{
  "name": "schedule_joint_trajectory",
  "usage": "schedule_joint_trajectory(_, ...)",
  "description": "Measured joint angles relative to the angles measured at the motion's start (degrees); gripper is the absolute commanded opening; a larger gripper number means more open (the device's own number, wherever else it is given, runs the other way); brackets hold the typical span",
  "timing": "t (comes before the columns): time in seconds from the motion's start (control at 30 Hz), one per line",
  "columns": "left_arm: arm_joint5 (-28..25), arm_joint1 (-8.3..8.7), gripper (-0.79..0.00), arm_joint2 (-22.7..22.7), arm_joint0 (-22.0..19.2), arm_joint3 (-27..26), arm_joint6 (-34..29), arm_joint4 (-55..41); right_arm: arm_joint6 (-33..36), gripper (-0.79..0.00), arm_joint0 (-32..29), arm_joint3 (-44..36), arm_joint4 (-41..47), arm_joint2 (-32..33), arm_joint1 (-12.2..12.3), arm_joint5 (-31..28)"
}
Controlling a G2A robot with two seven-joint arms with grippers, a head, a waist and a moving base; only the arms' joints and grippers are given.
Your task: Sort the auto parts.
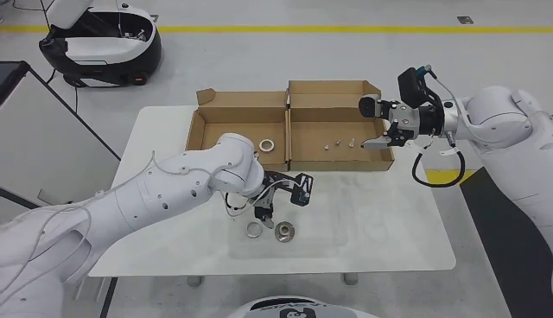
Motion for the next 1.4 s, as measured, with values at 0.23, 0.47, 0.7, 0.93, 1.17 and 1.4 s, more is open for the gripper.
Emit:
schedule_joint_trajectory(0.23, 1.48, -1.58, 0.0, 0.79, 0.13, 0.37, -2.07, -4.33, 0.0, 0.0, 0.0, 0.0, 0.0, 0.0, 0.0, 0.0)
schedule_joint_trajectory(0.47, 3.31, -3.93, -0.074, 2.22, -0.01, 2.34, -4.24, -5.4, 0.0, 0.0, 0.0, 0.0, 0.0, 0.0, 0.0, 0.0)
schedule_joint_trajectory(0.7, 4.96, -5.76, -0.422, 2.29, 1.61, 3.89, -5.89, -2.59, 0.0, 0.0, 0.0, 0.0, 0.0, 0.0, 0.0, 0.0)
schedule_joint_trajectory(0.93, 5.41, -6.8, -0.456, 2.29, 3.55, 4.74, -6.34, -0.81, 0.0, 0.0, 0.0, 0.0, 0.0, 0.0, 0.0, 0.0)
schedule_joint_trajectory(1.17, 4.91, -6.98, -0.419, 2.29, 4.3, 4.75, -5.85, -0.71, 0.0, 0.0, 0.0, 0.0, 0.0, 0.0, 0.0, 0.0)
schedule_joint_trajectory(1.4, 4.08, -6.24, -0.416, 2.29, 2.58, 3.06, -5.01, -2.86, 0.0, 0.0, 0.0, 0.0, 0.0, 0.0, 0.0, 0.0)
